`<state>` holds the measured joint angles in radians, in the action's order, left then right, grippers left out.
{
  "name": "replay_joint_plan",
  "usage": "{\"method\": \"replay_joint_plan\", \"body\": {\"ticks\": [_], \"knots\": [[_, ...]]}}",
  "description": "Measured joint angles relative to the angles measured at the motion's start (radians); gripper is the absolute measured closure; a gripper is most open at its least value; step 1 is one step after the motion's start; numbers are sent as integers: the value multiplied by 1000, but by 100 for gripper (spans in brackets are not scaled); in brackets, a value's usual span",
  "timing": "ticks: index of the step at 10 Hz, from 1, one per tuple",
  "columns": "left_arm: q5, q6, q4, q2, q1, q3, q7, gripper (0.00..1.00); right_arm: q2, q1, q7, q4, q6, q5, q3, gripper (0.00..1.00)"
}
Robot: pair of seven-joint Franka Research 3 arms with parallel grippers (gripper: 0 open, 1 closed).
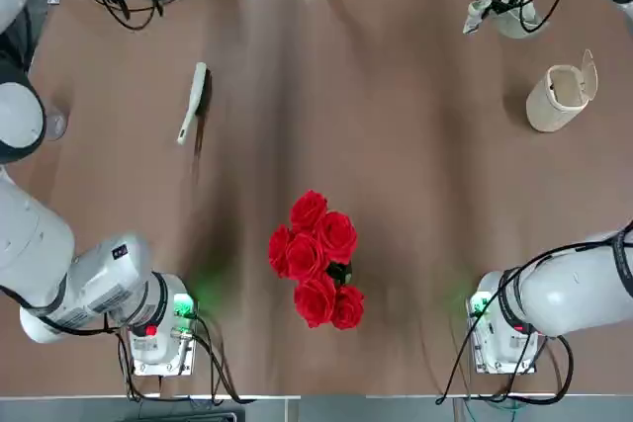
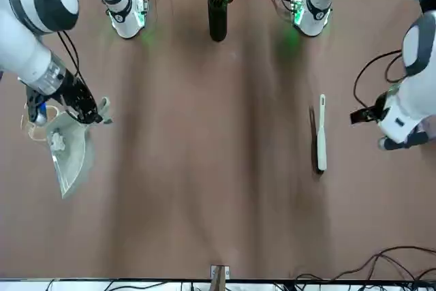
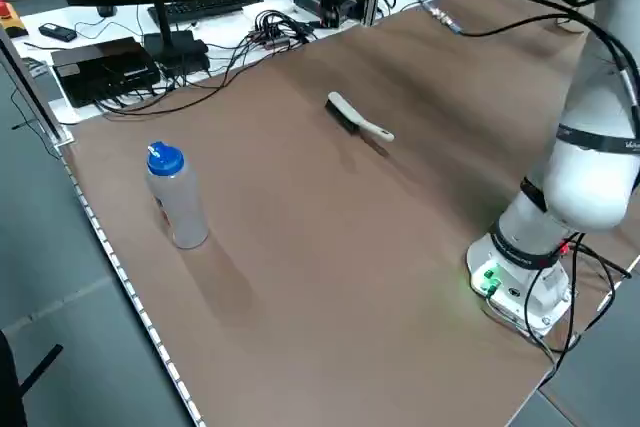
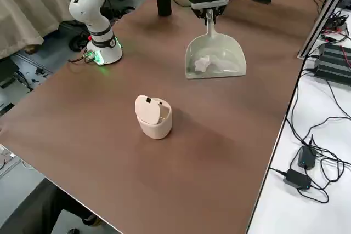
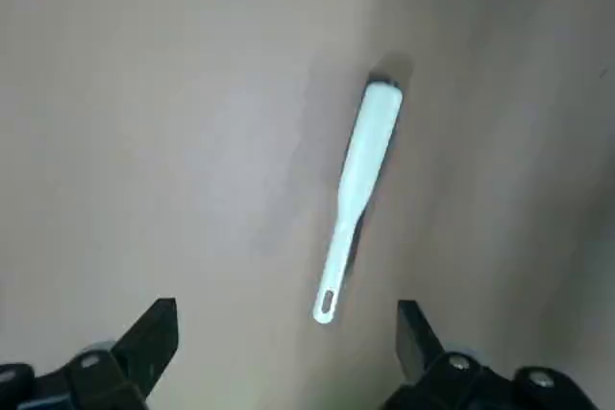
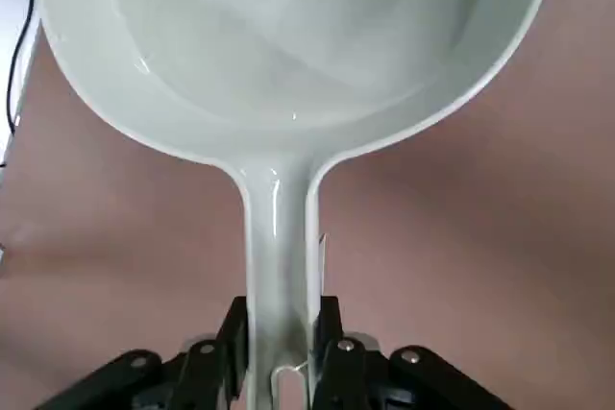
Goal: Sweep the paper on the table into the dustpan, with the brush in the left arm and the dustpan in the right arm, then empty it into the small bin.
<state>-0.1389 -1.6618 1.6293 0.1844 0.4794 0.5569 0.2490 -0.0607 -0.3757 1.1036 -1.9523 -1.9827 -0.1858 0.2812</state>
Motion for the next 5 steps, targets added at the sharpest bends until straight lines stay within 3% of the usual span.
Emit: {"method": "replay_joint_plan", "body": {"ticks": [2,3,5], "knots": [[37,15,-19,-64,35,-20,-58,0,-9,33,-44,-6,23,-49,12,67],[67,20,-20,-91,16,-62,-96,0,-9,49,-92,-8,47,-77,28,67],[137,40,-21,-135,-114,-205,-111,0,-9,69,-143,-10,58,-104,56,67]]}}
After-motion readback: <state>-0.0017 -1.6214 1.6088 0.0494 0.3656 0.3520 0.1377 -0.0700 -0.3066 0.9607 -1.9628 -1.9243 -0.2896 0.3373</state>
